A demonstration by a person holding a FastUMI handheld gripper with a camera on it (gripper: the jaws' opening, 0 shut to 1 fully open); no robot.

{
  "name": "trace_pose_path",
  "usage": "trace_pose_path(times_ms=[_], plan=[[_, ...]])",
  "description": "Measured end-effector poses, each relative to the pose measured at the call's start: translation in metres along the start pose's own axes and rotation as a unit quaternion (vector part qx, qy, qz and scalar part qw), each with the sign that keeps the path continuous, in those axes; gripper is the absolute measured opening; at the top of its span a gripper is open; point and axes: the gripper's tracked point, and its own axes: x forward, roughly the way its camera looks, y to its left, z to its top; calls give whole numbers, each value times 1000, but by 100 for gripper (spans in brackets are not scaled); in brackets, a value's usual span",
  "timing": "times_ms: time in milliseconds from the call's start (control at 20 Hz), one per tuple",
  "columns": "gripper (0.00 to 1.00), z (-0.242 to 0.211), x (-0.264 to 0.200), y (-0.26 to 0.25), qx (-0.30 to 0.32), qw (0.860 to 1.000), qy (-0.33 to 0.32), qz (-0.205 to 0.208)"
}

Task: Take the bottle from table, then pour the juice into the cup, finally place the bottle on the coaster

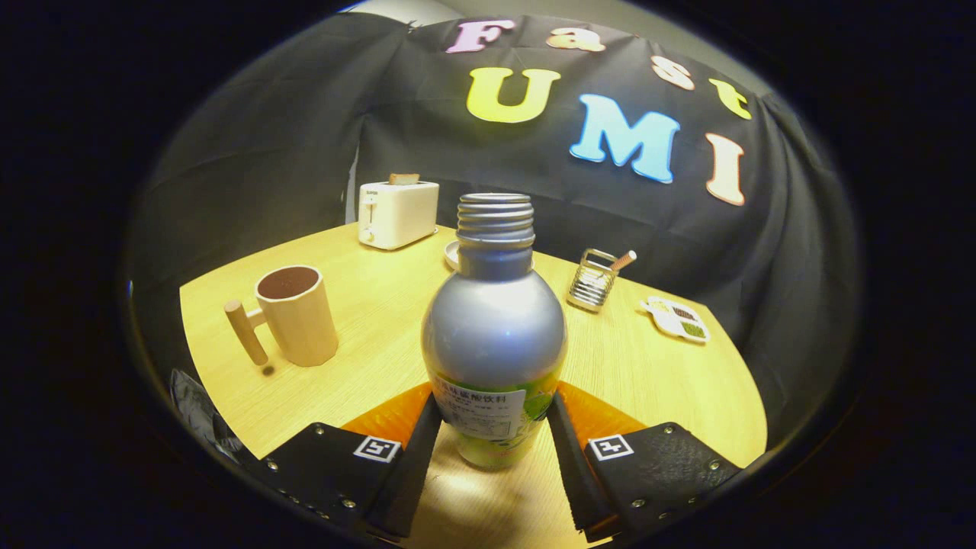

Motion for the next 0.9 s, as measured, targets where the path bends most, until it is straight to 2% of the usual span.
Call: trace_pose_path(times_ms=[150,450,600,800,900], plan=[[75,17,-1,-2,-59,998,-3,-9],[75,45,-2,16,-116,993,5,-9],[75,54,-3,25,-166,986,4,-15],[75,54,-3,37,-203,979,16,-14],[75,56,1,41,-239,971,24,-18]])
